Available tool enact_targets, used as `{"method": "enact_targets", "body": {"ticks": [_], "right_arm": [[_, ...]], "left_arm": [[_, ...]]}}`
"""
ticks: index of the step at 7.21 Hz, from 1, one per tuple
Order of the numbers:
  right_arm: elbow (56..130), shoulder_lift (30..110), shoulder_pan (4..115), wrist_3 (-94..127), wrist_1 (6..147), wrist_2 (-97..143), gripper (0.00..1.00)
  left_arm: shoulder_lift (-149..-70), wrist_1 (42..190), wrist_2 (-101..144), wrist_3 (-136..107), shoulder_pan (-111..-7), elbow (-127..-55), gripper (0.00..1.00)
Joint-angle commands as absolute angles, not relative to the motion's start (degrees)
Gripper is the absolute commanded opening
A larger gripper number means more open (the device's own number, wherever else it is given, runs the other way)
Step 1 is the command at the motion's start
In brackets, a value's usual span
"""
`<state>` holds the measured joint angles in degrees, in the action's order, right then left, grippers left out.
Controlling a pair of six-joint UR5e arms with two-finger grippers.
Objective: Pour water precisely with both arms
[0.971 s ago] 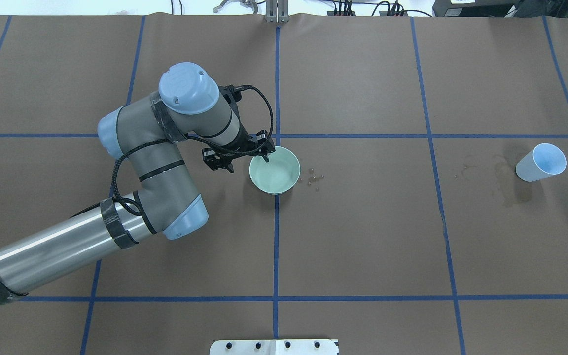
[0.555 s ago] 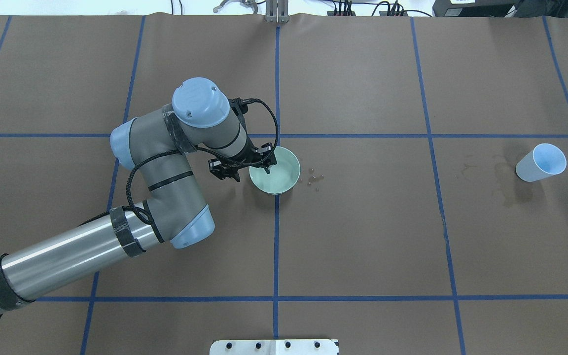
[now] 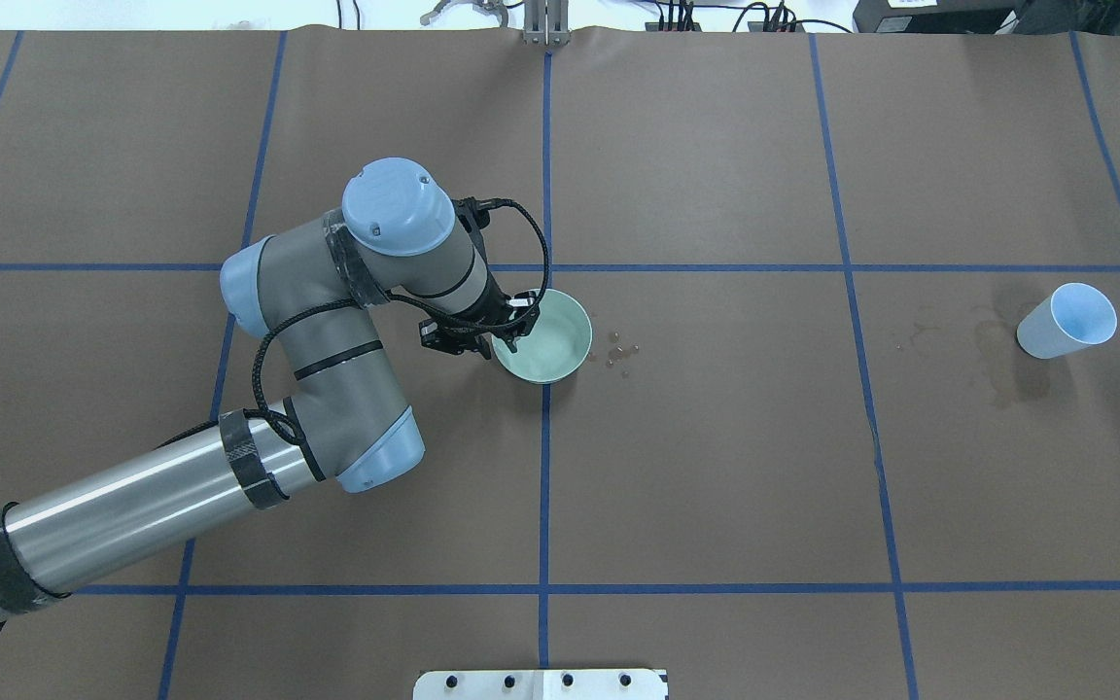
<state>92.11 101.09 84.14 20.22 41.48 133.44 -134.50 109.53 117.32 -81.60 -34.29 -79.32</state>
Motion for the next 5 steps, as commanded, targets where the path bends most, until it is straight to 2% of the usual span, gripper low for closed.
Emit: {"method": "enact_targets", "body": {"ticks": [1,3,5], "right_arm": [[92.0,101.0,83.9,20.2,41.6,133.4,1.0],[92.0,101.0,83.8,20.2,41.6,133.2,1.0],[92.0,100.4,83.8,20.2,41.6,133.3,1.0]], "left_arm": [[-128.5,109.3,125.3,-78.5,-40.6,-87.0,0.0],[-111.4,109.3,134.8,-65.8,-49.9,-98.3,0.0],[-97.7,109.5,138.0,-46.2,-56.9,-100.6,0.0]]}}
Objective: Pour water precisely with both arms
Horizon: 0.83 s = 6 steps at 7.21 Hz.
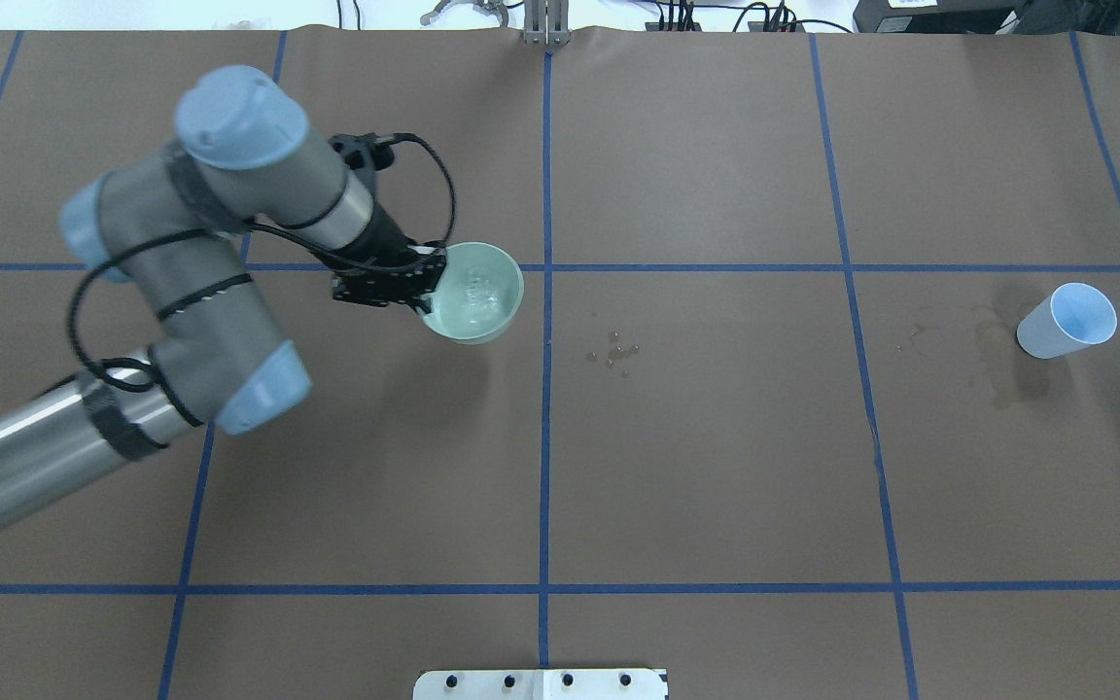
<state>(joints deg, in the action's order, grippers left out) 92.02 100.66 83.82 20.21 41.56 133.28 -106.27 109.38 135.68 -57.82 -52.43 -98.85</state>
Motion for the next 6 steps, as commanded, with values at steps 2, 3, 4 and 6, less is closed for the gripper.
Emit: {"method": "enact_targets", "body": {"ticks": [2,3,4,6], "right_arm": [[92.1,100.4,83.8,20.2,41.6,133.3,1.0],[92.2,100.4,83.8,20.2,41.6,133.4,1.0],[92.3,100.4,83.8,20.2,41.6,133.3,1.0],[92.5,100.5,83.8,20.2,41.6,133.4,1.0]], "left_arm": [[-92.0,108.9,137.2,-35.4,-60.8,-98.0,0.0],[-90.1,108.9,136.8,-27.8,-62.9,-95.6,0.0],[-89.4,108.9,135.7,-22.7,-64.7,-93.3,0.0],[-89.0,109.4,134.9,-18.0,-65.8,-89.3,0.0]]}}
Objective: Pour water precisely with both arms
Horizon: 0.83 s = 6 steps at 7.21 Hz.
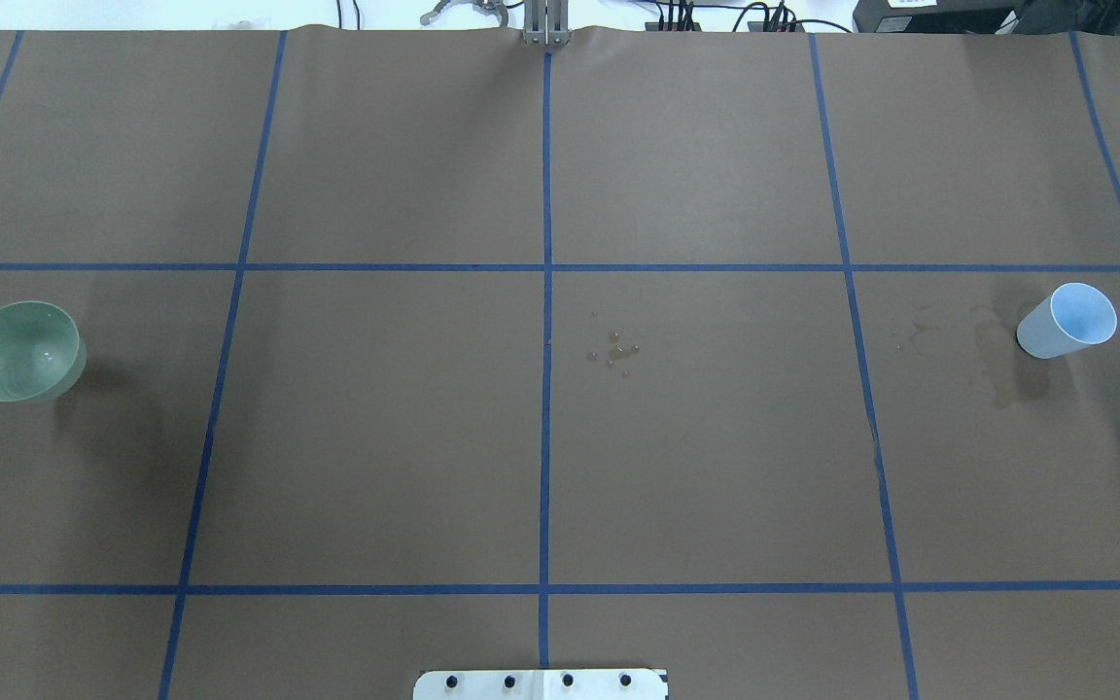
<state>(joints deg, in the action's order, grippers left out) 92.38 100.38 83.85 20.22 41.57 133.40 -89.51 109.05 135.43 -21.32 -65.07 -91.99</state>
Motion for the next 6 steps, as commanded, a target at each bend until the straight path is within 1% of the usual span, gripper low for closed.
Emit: {"method": "enact_targets", "body": {"ticks": [1,2,3,4,5,6], "right_arm": [[92.5,100.4,83.8,20.2,41.6,133.3,1.0],[92.5,100.4,83.8,20.2,41.6,133.4,1.0],[92.5,100.5,83.9,20.2,41.6,133.4,1.0],[92.7,100.5,83.9,20.3,41.6,133.4,1.0],[93.2,100.6,83.9,20.3,41.6,133.5,1.0],[93.4,100.5,83.9,20.3,42.5,133.6,1.0]], "left_arm": [[-89.0,109.4,134.9,-17.9,-65.8,-88.7,0.02],[-89.0,109.4,135.0,-17.9,-65.8,-88.8,0.24],[-89.1,109.3,135.1,-18.0,-65.8,-88.9,0.37],[-89.3,109.3,135.4,-18.4,-65.8,-89.1,0.39],[-89.0,109.3,135.9,-18.4,-65.9,-90.4,0.56],[-89.0,108.7,139.1,-18.4,-69.1,-92.8,0.69]]}}
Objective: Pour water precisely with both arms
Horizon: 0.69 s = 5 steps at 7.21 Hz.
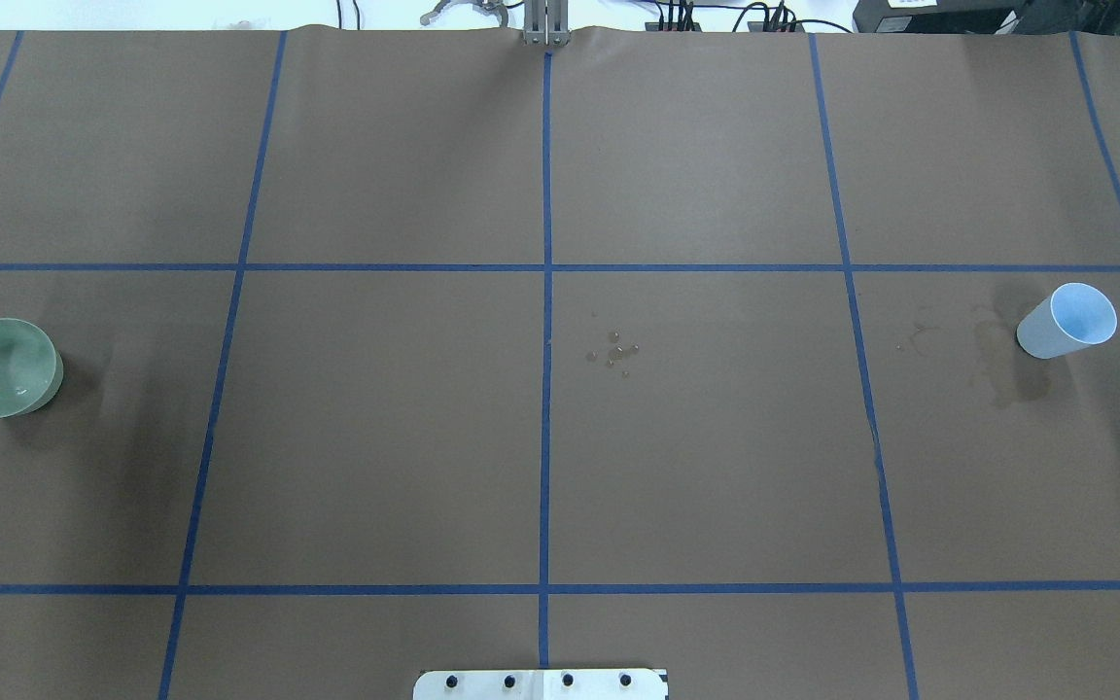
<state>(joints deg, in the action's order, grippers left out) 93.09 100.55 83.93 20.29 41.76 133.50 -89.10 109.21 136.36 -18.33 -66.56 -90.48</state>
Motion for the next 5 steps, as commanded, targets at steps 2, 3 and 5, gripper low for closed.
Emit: {"method": "enact_targets", "body": {"ticks": [2,3,5], "right_arm": [[99.1,100.2,83.9,20.1,53.7,134.8,1.0],[99.1,100.2,84.0,20.0,54.1,134.9,1.0],[99.1,100.2,83.7,18.6,58.0,134.9,1.0]], "left_arm": [[-88.6,108.6,142.6,-18.3,-76.3,-96.6,0.7],[-88.5,108.1,142.6,-17.8,-79.4,-96.7,0.69],[-88.7,100.0,141.4,-4.9,-84.6,-96.4,0.7]]}}
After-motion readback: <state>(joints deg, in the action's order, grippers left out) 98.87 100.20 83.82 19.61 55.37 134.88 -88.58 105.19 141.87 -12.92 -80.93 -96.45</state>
